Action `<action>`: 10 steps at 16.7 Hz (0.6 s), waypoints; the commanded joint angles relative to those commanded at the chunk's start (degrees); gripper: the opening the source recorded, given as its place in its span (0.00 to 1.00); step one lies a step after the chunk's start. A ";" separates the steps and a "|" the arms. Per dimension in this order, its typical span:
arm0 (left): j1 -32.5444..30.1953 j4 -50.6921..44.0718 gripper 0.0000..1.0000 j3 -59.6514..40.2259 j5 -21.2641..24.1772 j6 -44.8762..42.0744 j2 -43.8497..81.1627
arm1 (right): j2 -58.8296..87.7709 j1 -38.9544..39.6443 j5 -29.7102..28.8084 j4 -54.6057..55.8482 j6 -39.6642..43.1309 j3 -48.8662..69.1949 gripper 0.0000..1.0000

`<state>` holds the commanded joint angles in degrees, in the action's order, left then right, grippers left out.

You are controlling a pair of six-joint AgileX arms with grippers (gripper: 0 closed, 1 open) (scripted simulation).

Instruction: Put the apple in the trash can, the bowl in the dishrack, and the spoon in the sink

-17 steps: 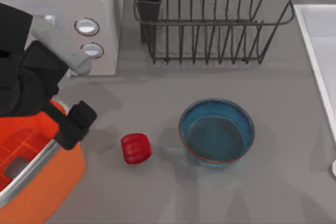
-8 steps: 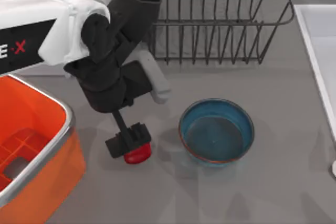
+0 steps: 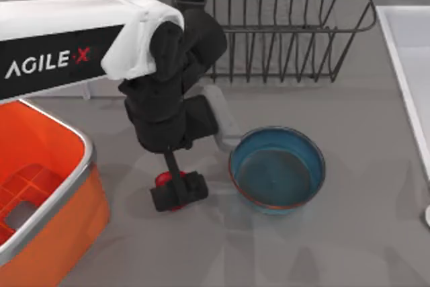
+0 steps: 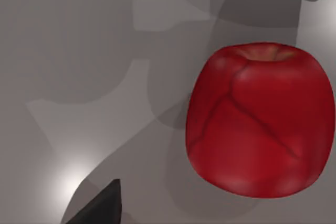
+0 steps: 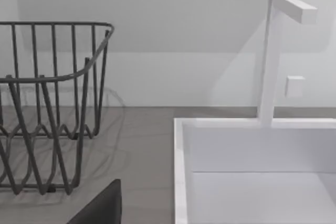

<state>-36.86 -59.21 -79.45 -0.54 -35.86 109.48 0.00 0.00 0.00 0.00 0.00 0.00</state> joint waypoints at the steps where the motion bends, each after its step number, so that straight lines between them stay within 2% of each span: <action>1: 0.00 0.00 1.00 0.00 0.00 0.00 0.00 | 0.00 0.00 0.00 0.00 0.00 0.00 1.00; 5: 0.15 2.44 1.00 1.75 0.01 -0.10 0.91 | 0.00 0.00 0.00 0.00 0.00 0.00 1.00; 10: 0.23 13.20 1.00 7.40 0.04 -0.23 5.37 | 0.00 0.00 0.00 0.00 0.00 0.00 1.00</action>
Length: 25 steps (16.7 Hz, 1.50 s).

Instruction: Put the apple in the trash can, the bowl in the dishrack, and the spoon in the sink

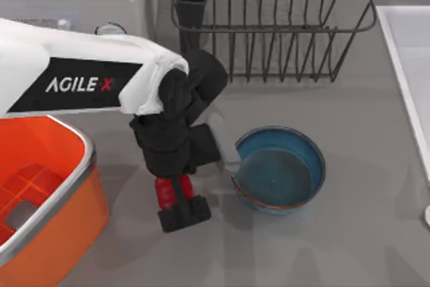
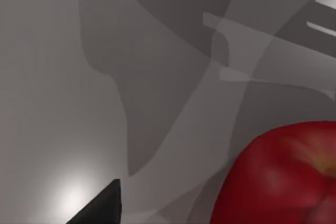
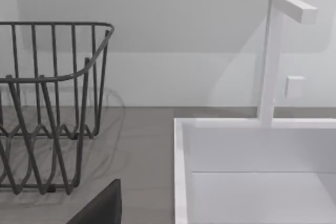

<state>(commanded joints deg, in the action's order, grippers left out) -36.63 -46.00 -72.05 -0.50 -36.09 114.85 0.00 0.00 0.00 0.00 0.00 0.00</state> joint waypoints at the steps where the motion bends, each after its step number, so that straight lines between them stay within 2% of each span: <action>1: -0.01 1.00 1.00 0.66 0.00 -0.04 0.61 | 0.00 0.00 0.00 0.00 0.00 0.00 1.00; 5: -0.03 1.38 1.00 0.91 0.00 -0.07 0.90 | 0.00 0.00 0.00 0.00 0.00 0.00 1.00; 18: -0.03 1.38 0.02 0.91 0.00 -0.07 0.90 | 0.00 0.00 0.00 0.00 0.00 0.00 1.00; 25: -0.03 1.38 0.00 0.91 0.00 -0.07 0.90 | 0.00 0.00 0.00 0.00 0.00 0.00 1.00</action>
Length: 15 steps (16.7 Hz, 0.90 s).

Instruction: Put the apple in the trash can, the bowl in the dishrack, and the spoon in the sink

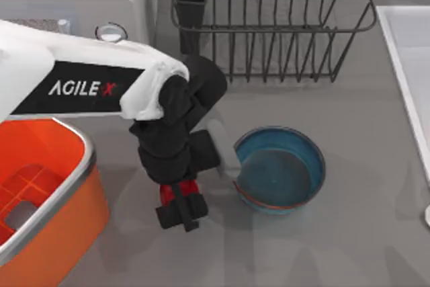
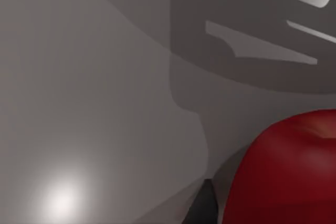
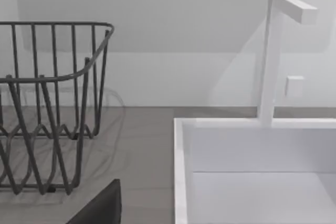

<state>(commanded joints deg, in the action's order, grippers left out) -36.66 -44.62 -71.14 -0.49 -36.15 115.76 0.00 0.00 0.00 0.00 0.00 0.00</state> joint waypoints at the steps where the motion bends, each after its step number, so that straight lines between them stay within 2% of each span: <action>1: 0.00 0.00 0.00 0.00 0.00 0.00 0.00 | 0.00 0.00 0.00 0.00 0.00 0.00 1.00; 5: -0.27 -3.16 0.00 -1.93 1.10 0.60 -1.47 | 0.00 0.00 0.00 0.00 0.00 0.00 1.00; 12: -0.38 -20.52 0.00 -12.76 1.06 0.82 -7.16 | 0.00 0.00 0.00 0.00 0.00 0.00 1.00; 15: -0.31 -22.03 0.00 -13.89 1.05 0.92 -8.10 | 0.00 0.00 0.00 0.00 0.00 0.00 1.00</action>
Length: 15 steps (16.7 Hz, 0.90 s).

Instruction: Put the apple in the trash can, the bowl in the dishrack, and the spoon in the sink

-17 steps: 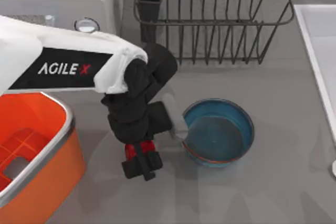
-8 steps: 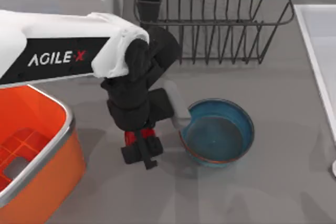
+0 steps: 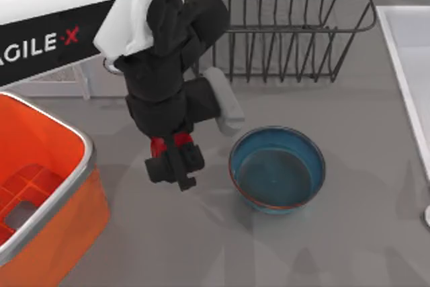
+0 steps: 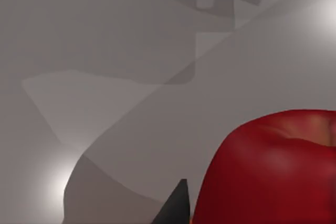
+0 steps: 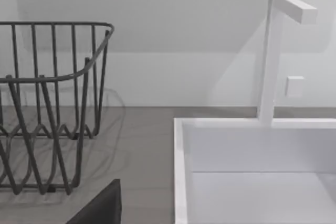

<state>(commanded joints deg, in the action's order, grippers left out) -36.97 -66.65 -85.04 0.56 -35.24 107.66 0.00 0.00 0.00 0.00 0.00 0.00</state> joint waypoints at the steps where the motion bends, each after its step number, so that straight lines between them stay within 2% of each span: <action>1: 0.00 0.00 0.00 0.00 0.00 0.00 0.00 | 0.00 0.00 0.00 0.00 0.00 0.00 1.00; 5: 0.73 -0.30 0.00 -0.13 -0.22 -1.84 0.35 | 0.00 0.00 0.00 0.00 0.00 0.00 1.00; 8: 3.40 -1.96 0.00 -1.07 -1.00 -8.95 0.59 | 0.00 0.00 0.00 0.00 0.00 0.00 1.00; 11: 7.30 -4.51 0.00 -2.22 -2.35 -21.42 0.71 | 0.00 0.00 0.00 0.00 0.00 0.00 1.00; 15: 12.68 -9.19 0.00 -3.46 -4.97 -44.71 0.84 | 0.00 0.00 0.00 0.00 0.00 0.00 1.00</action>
<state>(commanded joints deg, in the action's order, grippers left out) -24.29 -75.84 -88.50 -4.42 -79.95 108.50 0.00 0.00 0.00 0.00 0.00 0.00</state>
